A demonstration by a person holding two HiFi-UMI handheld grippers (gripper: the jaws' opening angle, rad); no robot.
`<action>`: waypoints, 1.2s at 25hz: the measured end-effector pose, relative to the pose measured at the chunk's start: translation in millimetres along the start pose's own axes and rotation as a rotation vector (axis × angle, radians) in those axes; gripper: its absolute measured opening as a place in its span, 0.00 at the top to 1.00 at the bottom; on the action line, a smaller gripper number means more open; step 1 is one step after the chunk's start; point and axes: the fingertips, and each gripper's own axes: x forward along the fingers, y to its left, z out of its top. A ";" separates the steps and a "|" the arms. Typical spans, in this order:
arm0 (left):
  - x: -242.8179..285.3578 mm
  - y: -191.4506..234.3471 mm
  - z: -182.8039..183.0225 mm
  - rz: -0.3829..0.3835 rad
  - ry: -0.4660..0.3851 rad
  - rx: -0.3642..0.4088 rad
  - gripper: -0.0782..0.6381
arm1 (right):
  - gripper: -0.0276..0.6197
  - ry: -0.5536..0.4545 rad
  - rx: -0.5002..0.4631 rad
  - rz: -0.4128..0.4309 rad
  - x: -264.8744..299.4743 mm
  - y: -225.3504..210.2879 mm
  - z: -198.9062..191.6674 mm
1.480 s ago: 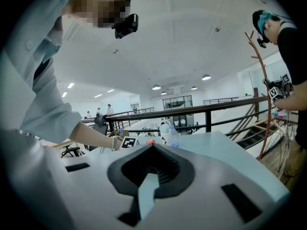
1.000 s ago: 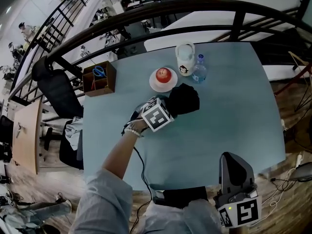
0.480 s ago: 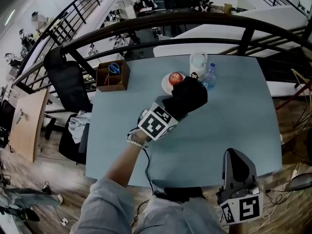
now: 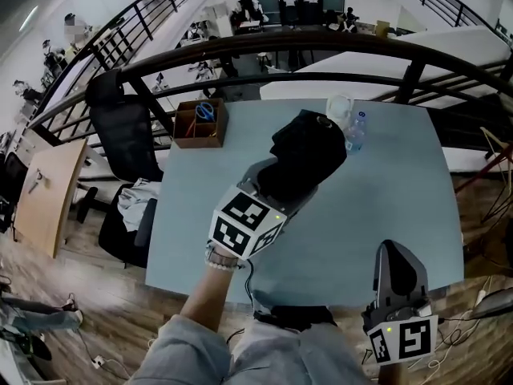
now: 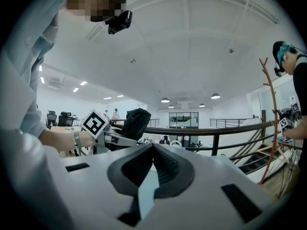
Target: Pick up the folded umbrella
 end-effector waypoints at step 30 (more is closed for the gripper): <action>-172.3 -129.4 54.1 0.131 -0.321 -0.078 0.50 | 0.96 -0.096 -0.026 0.101 -72.7 48.1 13.4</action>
